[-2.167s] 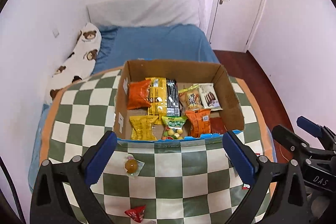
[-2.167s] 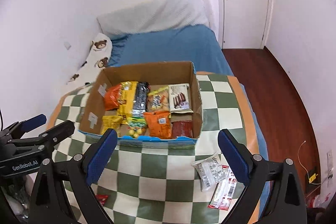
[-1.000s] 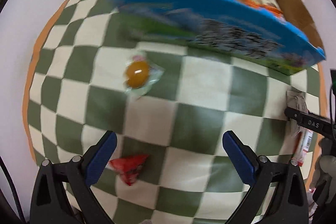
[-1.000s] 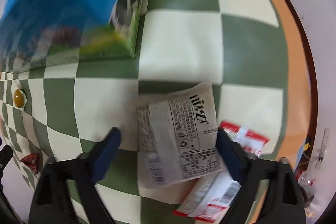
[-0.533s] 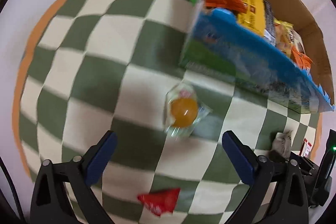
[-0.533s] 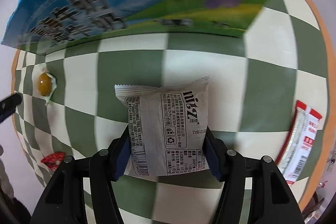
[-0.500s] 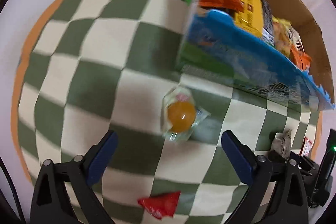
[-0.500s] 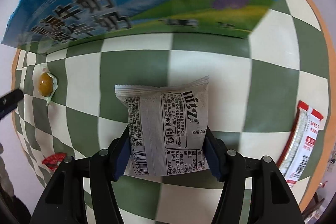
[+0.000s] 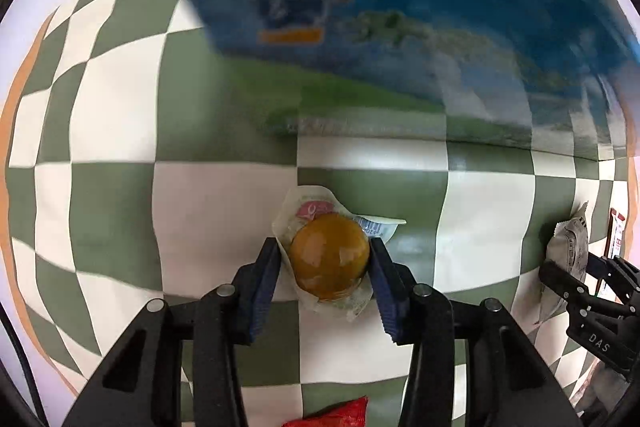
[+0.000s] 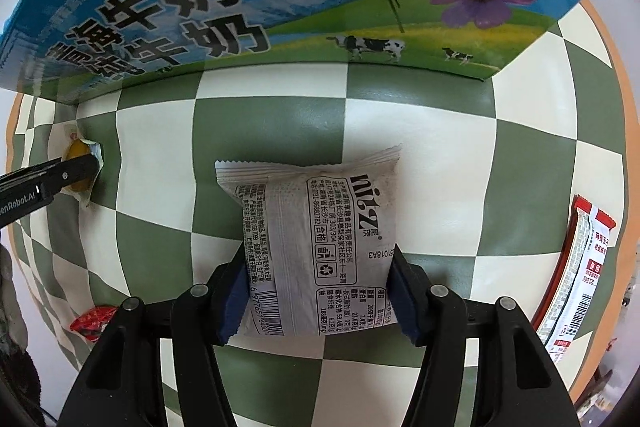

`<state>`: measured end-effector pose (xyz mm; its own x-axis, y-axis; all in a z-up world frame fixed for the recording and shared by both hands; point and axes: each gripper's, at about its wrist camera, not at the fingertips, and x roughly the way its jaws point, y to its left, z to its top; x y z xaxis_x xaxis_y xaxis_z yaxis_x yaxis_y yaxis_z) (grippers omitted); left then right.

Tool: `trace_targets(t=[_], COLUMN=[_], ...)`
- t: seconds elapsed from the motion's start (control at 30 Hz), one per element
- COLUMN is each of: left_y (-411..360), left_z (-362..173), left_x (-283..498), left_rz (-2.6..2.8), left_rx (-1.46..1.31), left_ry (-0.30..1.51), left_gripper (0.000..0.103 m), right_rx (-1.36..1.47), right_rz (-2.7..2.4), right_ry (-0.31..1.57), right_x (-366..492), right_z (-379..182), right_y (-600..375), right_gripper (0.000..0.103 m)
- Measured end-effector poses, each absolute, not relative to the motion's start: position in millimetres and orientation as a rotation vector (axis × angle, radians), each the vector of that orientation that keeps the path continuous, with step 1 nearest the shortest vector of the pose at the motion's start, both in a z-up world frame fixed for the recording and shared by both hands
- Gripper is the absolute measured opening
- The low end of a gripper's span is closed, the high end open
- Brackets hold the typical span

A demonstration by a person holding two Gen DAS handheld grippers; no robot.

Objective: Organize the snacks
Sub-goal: 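Grasp the wrapped brown egg with the left gripper while the right grasps the white Mitz bag, then carry both items into the box and open both grippers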

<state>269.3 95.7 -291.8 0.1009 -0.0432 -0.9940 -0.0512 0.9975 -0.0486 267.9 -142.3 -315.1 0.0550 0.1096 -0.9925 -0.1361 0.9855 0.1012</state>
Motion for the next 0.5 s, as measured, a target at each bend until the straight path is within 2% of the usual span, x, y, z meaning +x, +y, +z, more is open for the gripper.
trace_targets(t=[0.13,0.27,0.5], left_y=[101,96,69], left_z=[-289,-281,-234], left_x=[248,224,202], left_rz=[0.005,-0.014,-0.086], left_rx=[-0.178,-0.237,-0.277], left_ry=[1.486,1.495,1.431], left_gripper=[0.041,0.041,0.041], right_rx=[-0.006,0.011,0.058], right_rz=[0.206,0.239,0.312], right_ry=[1.498,1.493,1.460], right_x=[260,250,237], right_z=[-309,-306,-279], right_y=[-131,-113,-90], right_gripper=[0.055,0.055,0.050])
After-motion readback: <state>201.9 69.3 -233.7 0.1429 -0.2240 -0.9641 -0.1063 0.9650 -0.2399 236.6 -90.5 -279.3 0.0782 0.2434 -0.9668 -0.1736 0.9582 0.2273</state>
